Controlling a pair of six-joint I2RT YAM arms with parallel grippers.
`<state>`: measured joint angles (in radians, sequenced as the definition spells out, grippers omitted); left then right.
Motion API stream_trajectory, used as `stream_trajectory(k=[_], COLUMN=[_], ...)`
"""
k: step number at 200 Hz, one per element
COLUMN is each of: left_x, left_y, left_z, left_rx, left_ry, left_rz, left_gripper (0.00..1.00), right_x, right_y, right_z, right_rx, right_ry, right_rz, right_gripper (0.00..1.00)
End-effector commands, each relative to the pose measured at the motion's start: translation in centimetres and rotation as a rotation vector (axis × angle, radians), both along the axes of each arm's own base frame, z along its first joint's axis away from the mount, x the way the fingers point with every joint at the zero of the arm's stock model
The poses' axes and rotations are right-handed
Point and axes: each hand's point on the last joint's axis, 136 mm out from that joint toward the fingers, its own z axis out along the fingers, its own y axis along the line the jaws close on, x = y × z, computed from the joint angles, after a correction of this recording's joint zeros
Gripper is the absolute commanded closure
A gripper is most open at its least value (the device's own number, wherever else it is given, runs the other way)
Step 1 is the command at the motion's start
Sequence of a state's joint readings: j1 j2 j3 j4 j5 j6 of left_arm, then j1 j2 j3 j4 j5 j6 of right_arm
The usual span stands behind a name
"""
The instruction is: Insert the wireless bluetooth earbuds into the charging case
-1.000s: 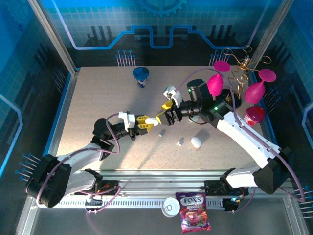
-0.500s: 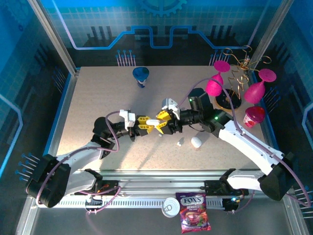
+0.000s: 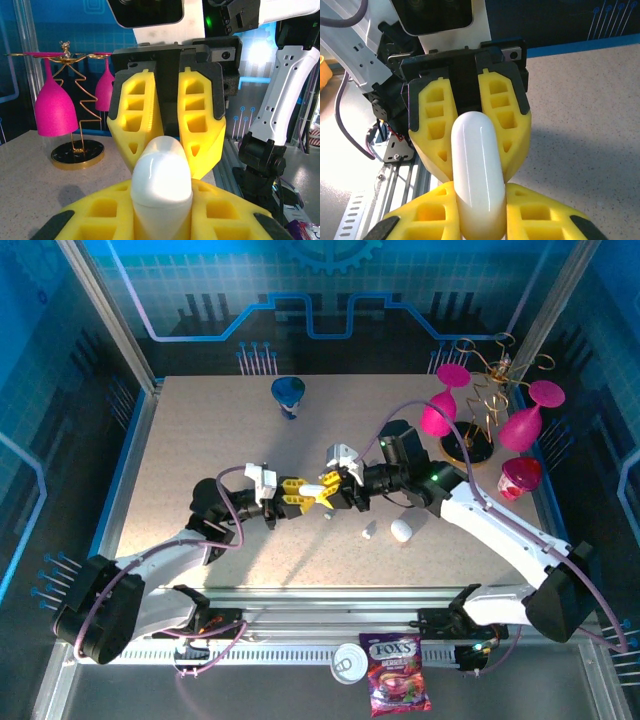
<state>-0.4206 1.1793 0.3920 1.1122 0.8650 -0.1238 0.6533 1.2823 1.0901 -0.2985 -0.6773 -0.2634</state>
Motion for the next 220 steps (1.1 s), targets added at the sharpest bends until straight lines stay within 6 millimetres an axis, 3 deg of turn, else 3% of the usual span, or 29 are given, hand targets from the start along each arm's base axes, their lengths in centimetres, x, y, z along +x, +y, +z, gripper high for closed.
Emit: stream_trajectory(k=[1, 27, 46, 85, 126, 179, 199, 207, 212, 220], left_x=[0.9, 1.8, 2.9, 4.5, 4.3, 3.1, 2.6, 2.5, 2.4, 2.4], left_y=[0.4, 1.6, 3.3, 7.0, 10.0, 13.1, 13.0, 12.9, 13.0, 13.0], left_z=[0.7, -0.1, -1.3, -4.0, -5.4, -6.1, -6.1, -6.2, -6.2, -6.3], left_rx=[-0.019, -0.009, 0.029, 0.206, 0.324, 0.389, 0.394, 0.398, 0.399, 0.405], left_ry=[-0.061, -0.074, -0.090, -0.055, 0.012, 0.127, 0.159, 0.173, 0.180, 0.186], left_rz=[0.071, 0.195, 0.353, 0.624, 0.768, 0.896, 0.879, 0.871, 0.869, 0.869], left_gripper=[0.56, 0.18, 0.04, 0.01, 0.01, 0.01, 0.01, 0.01, 0.01, 0.01], right_x=[0.5, 3.7, 7.5, 13.5, 17.4, 19.3, 19.4, 19.6, 19.6, 19.6], right_y=[0.2, -0.3, -1.0, -0.3, 4.4, 9.8, 10.9, 11.0, 10.8, 10.7], right_z=[0.3, -0.3, -1.6, -5.6, -11.4, -19.0, -20.8, -20.6, -22.2, -22.4], right_rx=[0.002, -0.011, -0.041, -0.123, -0.158, -0.221, -0.233, -0.229, -0.253, -0.258], right_ry=[-0.002, 0.021, 0.076, 0.217, 0.427, 0.686, 0.738, 0.743, 0.758, 0.755], right_rz=[-0.026, -0.174, -0.343, -0.541, -0.566, -0.572, -0.556, -0.558, -0.568, -0.576], right_gripper=[0.86, 0.97, 0.90, 0.92, 0.94, 0.92, 0.90, 0.89, 0.89, 0.87])
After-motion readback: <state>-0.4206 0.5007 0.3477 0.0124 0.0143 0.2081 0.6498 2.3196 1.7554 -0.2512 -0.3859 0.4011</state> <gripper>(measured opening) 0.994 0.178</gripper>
